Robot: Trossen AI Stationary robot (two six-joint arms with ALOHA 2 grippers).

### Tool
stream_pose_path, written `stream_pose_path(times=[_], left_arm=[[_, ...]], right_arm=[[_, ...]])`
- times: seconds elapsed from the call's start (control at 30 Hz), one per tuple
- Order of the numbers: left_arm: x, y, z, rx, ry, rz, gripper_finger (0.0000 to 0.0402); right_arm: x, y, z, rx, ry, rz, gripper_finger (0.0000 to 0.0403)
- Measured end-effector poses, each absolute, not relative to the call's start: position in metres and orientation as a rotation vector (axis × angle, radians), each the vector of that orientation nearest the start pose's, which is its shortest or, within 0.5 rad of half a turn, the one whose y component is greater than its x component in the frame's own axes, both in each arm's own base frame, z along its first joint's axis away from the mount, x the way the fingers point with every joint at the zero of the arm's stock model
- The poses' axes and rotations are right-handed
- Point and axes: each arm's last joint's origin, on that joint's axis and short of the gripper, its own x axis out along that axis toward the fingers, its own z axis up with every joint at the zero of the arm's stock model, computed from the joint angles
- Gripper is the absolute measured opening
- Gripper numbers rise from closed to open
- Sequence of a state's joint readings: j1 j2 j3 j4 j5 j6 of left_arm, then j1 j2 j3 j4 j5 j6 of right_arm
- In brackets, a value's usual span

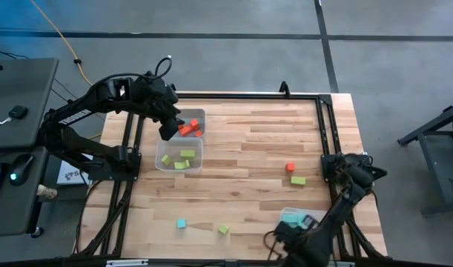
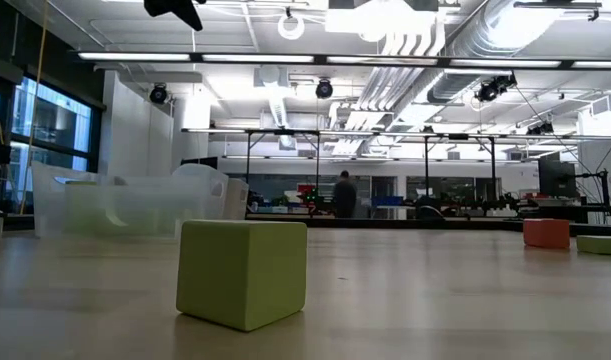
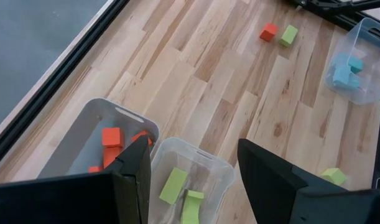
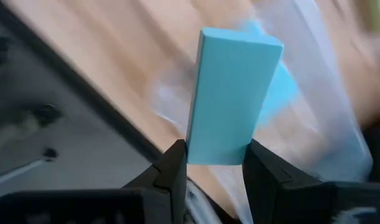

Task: Sort & place blocks by color
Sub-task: Put the blue block into the bottom transparent bin

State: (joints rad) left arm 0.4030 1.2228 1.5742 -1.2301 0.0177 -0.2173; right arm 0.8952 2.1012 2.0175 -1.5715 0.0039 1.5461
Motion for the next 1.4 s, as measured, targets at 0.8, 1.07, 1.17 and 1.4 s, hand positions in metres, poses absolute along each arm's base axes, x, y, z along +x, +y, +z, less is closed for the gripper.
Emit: stream_pose_path(times=[0.8, 1.07, 1.17, 1.4], left_arm=[[0.185, 0.079, 0.418, -0.384, 0.822, 0.458, 0.0168], [0.19, 0.081, 0.415, -0.386, 0.839, 0.459, 0.0168], [0.193, 0.082, 0.413, -0.388, 0.85, 0.459, 0.0168], [0.194, 0.082, 0.412, -0.389, 0.856, 0.459, 0.0168]], right_arm=[[0.17, 0.266, 0.233, 0.675, 1.506, -0.503, 0.0099], [0.194, 0.246, 0.202, 0.753, 1.55, -0.481, 0.0099], [0.202, 0.241, 0.196, 0.773, 1.559, -0.424, 0.0099], [0.212, 0.23, 0.195, 0.805, 1.603, -0.441, 0.0099]])
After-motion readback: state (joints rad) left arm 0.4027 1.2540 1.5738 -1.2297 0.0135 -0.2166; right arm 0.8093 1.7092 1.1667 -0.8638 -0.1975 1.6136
